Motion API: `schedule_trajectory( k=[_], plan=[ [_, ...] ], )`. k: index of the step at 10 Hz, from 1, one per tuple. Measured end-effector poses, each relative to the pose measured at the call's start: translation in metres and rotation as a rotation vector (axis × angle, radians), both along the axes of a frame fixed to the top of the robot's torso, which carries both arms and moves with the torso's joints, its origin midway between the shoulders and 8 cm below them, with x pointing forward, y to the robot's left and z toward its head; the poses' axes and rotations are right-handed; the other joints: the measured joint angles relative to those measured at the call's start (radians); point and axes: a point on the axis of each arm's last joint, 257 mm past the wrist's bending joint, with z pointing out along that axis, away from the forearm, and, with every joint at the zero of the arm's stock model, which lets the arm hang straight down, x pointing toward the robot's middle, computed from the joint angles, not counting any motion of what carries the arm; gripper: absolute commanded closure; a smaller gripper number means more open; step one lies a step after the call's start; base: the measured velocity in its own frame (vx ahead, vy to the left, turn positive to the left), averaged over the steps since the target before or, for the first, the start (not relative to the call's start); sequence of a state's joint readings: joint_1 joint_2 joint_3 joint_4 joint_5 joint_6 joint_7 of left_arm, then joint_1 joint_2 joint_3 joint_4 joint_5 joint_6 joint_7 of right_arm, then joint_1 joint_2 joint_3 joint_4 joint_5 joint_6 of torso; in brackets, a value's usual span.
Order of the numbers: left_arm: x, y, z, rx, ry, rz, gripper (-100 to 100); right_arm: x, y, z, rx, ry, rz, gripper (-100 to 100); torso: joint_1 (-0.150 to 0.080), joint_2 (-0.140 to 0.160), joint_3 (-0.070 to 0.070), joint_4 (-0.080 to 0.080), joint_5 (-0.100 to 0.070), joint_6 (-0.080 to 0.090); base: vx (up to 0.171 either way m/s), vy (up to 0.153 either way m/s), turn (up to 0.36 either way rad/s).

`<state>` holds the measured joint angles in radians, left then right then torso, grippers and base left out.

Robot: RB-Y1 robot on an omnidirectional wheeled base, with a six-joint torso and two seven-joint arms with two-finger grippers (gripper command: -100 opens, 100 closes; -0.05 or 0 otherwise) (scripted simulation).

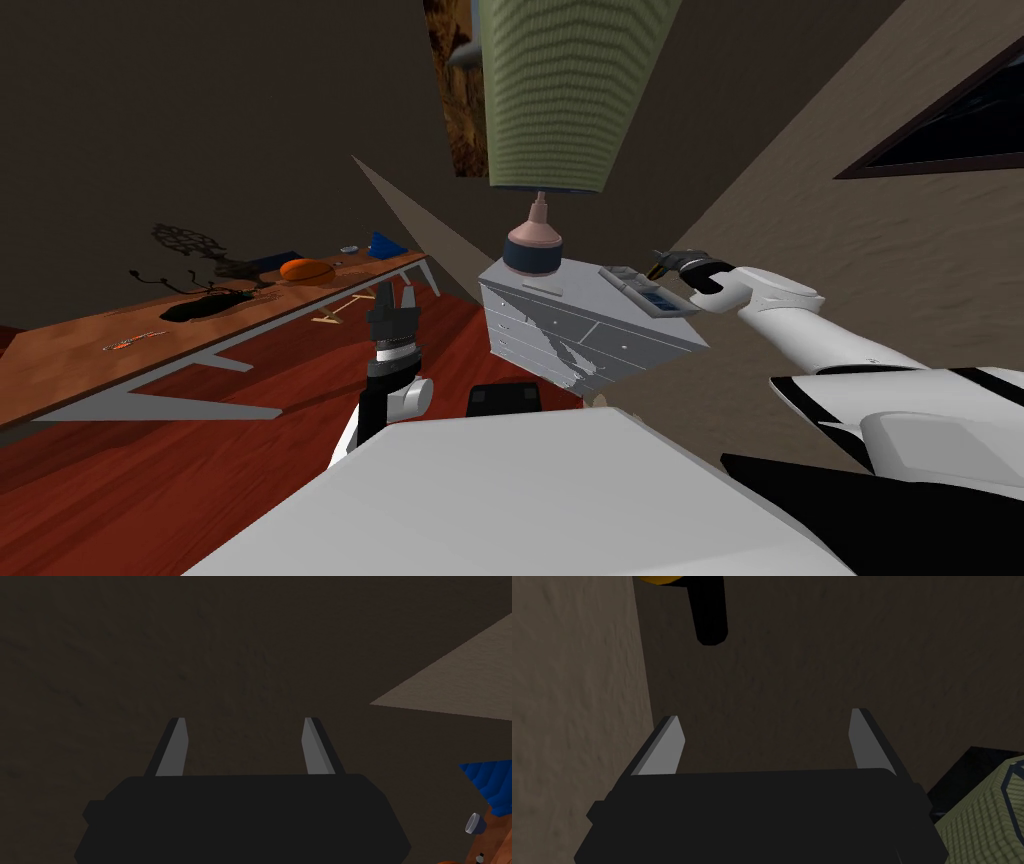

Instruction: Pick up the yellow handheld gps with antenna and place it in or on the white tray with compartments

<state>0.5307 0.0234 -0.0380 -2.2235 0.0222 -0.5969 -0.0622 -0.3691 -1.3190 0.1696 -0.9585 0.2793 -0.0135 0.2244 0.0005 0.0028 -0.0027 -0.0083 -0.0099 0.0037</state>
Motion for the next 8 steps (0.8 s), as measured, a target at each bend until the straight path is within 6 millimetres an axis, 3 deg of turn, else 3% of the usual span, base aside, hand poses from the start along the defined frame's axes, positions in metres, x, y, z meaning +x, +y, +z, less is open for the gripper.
schedule_trajectory(
  k=[3,4,8],
  plan=[
    [0.0,0.0,0.0,0.0,0.0,0.0,0,0.005,-0.009,0.02,-0.01,-0.013,-0.011,-100,0.0,0.0,0.0,0.0,0.0,0.0,-0.027,0.023,-0.009],
    [0.0,0.0,0.0,0.0,0.0,0.0,0,0.005,-0.009,0.02,-0.01,-0.014,-0.011,0,-0.001,-0.001,-0.001,0.0,0.0,0.0,0.0,0.0,0.0],
    [0.0,0.0,0.0,0.0,0.0,0.0,0,0.005,-0.009,0.02,-0.01,-0.014,-0.011,0,-0.002,-0.002,-0.001,-0.001,-0.001,0.0,0.0,0.0,0.0]
  ],
)
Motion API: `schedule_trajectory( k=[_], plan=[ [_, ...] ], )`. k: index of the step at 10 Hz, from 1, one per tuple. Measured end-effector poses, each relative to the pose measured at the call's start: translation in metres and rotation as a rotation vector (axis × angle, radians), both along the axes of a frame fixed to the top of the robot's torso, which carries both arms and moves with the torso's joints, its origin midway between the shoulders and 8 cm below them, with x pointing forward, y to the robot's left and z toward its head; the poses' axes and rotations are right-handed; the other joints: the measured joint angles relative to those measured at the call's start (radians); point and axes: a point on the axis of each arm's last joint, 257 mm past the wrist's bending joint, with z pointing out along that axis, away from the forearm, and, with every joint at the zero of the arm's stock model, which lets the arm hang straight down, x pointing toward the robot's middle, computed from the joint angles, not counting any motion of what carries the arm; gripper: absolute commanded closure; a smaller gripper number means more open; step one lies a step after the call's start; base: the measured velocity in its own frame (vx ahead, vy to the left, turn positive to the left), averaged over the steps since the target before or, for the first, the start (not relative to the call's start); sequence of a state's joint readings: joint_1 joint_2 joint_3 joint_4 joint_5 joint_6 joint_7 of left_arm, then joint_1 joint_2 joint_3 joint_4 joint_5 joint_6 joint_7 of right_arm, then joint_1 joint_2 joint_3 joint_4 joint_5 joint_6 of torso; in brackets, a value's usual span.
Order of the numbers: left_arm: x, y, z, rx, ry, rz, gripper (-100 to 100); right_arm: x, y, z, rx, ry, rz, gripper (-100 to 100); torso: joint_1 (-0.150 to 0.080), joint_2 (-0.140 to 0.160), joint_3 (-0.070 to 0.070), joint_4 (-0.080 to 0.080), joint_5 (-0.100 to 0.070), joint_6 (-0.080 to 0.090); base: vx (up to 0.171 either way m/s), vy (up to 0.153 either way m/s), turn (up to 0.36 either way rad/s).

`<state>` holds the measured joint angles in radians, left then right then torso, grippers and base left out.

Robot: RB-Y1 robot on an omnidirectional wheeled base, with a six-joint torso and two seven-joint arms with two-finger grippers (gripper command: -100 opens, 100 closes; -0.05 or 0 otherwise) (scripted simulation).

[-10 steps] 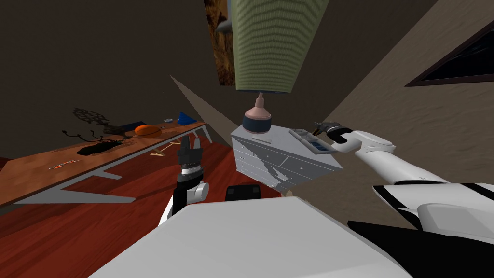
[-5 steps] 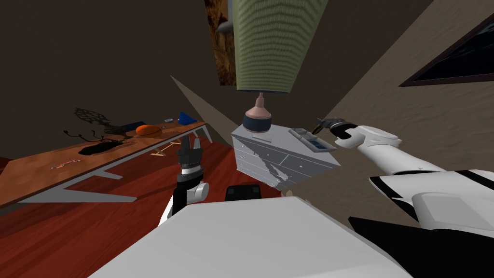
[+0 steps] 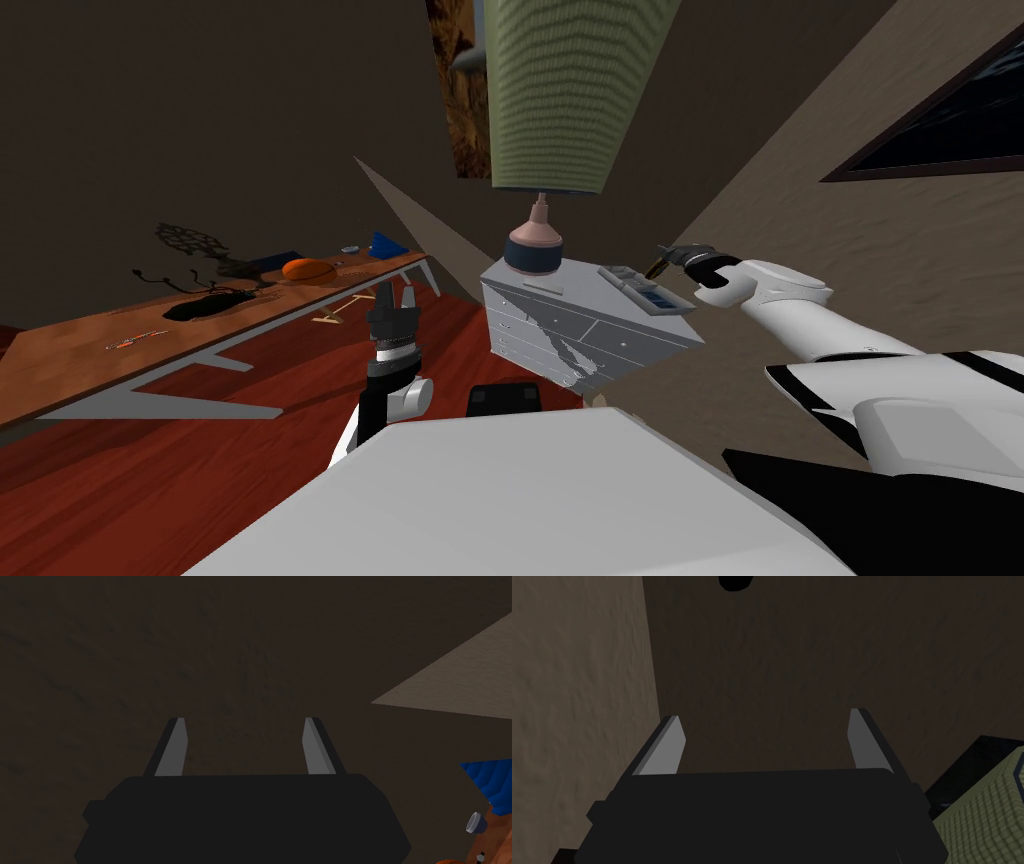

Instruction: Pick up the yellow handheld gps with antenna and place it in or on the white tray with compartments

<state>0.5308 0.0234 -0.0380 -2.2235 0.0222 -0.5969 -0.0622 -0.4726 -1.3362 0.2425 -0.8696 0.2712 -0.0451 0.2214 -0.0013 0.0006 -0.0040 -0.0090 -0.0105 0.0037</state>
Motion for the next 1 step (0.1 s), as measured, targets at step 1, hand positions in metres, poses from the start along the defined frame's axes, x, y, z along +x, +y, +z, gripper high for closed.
schedule_trajectory(
  k=[1],
  plan=[
    [0.0,0.0,0.0,0.0,0.0,0.0,0,0.0,0.0,0.0,0.0,0.0,0.0,0,0.0,0.0,0.0,0.0,0.0,0.0,0.0,0.0,0.0]
  ],
)
